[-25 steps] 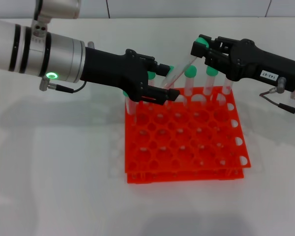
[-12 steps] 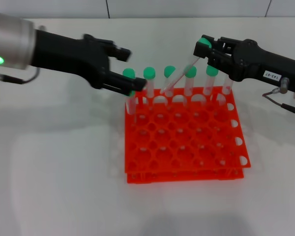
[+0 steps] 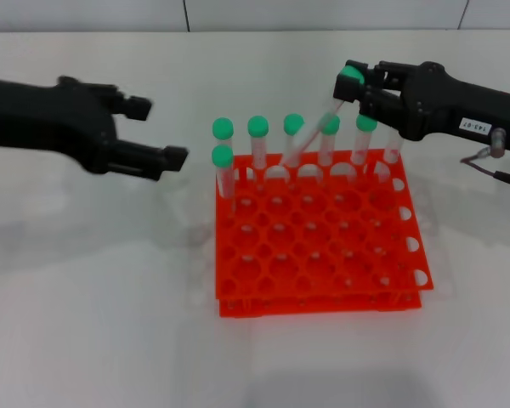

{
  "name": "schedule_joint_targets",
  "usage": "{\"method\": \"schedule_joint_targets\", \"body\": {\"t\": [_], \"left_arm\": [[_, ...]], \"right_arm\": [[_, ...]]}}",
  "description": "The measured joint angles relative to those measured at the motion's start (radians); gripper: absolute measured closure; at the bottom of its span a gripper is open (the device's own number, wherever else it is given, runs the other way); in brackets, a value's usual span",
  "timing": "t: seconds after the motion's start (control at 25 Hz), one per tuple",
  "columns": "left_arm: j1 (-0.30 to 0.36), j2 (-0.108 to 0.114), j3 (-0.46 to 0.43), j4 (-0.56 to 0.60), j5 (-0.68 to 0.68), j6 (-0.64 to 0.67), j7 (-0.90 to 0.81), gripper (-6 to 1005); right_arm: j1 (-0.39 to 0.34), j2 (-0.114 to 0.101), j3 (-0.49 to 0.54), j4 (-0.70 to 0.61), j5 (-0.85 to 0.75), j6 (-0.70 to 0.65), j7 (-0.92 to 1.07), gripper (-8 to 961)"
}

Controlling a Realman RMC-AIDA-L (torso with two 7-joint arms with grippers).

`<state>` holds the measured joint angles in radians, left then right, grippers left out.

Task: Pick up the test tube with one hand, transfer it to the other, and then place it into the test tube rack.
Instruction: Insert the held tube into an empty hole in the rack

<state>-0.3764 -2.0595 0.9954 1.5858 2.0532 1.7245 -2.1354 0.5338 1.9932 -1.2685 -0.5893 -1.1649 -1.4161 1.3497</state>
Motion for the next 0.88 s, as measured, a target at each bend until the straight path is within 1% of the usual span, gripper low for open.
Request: {"method": "schedule_joint_targets", "body": {"t": [0.12,0.24,0.4,0.48,0.56,0.68,0.88], "left_arm": [[0.058,-0.012,-0.002,0.056,-0.01,-0.001,0.014,111],[0.113,-0.018,-0.011,0.076,-0.039,-0.002,0.041,111],[0.198,-0.022,-0.071,0.072,-0.091,-0.004,0.095,111],[0.243,-0.025,-0.102,0.058,-0.123,-0.005,0.133,111],[0.285,-0.026,-0.113,0.036,-0.16,-0.01,0.177,111],[0.353,-0.027,-0.115,-0.008,-0.216,-0.021,0.245,111],[0.436,-0.03,-0.116,-0.101,-0.285,-0.033,0.378,112]], "right_arm": [[0.0,-0.005,0.003,-0.042,-0.053,0.001,0.028,647],[0.008,-0.006,0.004,-0.069,-0.093,0.007,0.051,644],[0.034,-0.006,0.005,-0.103,-0.151,0.013,0.089,641],[0.052,-0.008,0.005,-0.115,-0.175,0.011,0.113,640],[0.064,-0.011,0.006,-0.125,-0.191,0.01,0.13,638],[0.077,-0.014,0.005,-0.147,-0.206,0.008,0.158,636],[0.098,-0.015,0.005,-0.19,-0.252,0.014,0.205,632]]}}
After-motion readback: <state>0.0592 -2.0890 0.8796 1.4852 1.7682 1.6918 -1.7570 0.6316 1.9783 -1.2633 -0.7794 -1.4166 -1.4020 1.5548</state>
